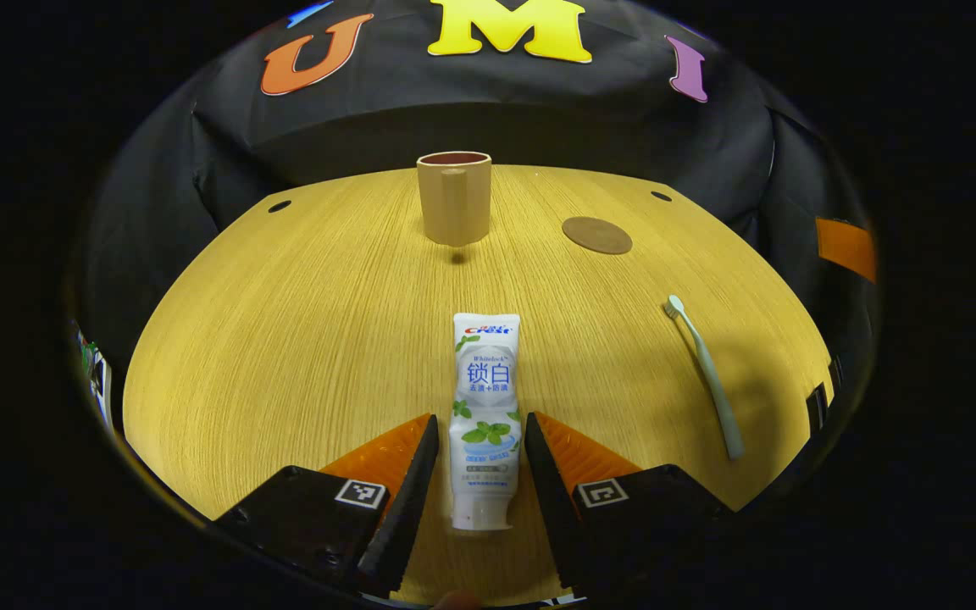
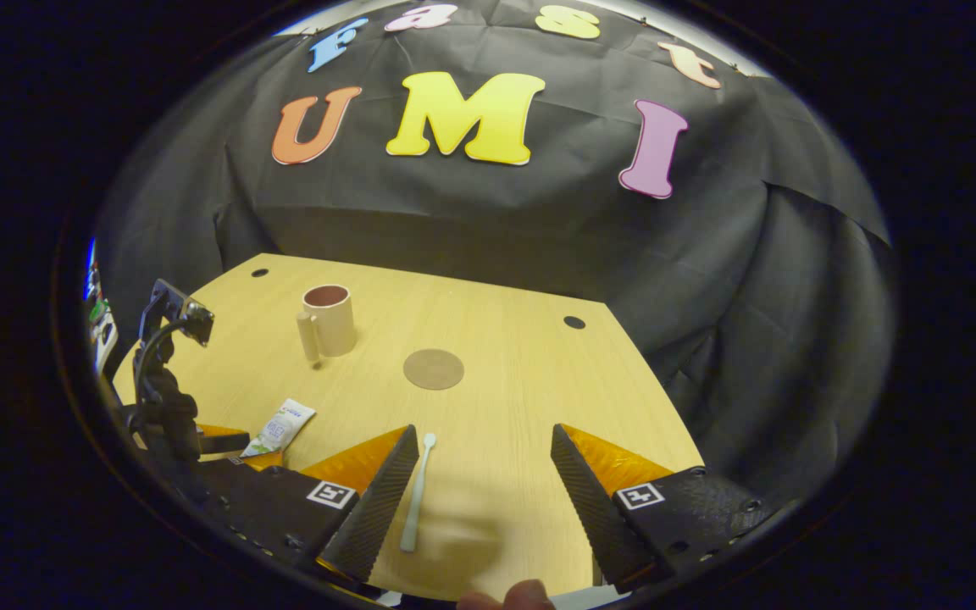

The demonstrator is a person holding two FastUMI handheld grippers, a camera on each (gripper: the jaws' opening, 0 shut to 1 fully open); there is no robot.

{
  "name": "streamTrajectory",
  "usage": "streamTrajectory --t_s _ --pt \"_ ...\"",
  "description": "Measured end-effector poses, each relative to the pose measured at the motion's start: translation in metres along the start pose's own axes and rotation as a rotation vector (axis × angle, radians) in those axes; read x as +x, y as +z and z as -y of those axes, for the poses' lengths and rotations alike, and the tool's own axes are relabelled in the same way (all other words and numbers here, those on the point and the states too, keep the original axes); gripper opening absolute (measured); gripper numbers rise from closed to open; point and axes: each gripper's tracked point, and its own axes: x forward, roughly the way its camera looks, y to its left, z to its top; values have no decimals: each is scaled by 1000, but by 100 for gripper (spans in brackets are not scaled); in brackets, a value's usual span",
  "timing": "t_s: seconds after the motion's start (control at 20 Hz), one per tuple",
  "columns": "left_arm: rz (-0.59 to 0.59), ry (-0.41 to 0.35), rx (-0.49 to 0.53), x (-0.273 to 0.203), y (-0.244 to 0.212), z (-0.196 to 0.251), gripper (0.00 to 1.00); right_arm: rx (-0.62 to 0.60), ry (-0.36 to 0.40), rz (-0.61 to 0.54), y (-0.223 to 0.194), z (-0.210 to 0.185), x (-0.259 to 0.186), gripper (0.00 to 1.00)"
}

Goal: Put the toothbrush and toothpaste on the desktop into the cup, then pick up the cup and place it on the coaster on the desktop.

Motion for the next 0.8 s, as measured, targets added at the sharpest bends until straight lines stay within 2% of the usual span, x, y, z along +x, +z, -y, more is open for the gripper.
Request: streamTrajectory --t_s 0.15,0.35,0.4,0.45,0.8 --pt "4 1 28 -1 -1 0 66 1 0 1 0 0 0 95" --pt "0 0 43 1 1 1 57 4 -1 2 -1 0 0 95" --pt "-2 0 46 2 0 1 61 4 -1 2 -1 1 -1 95" --pt "-6 -1 48 1 1 1 54 6 1 0 -1 1 -1 95" --pt "8 8 21 -2 5 -4 45 -4 20 -26 -11 -6 5 95"
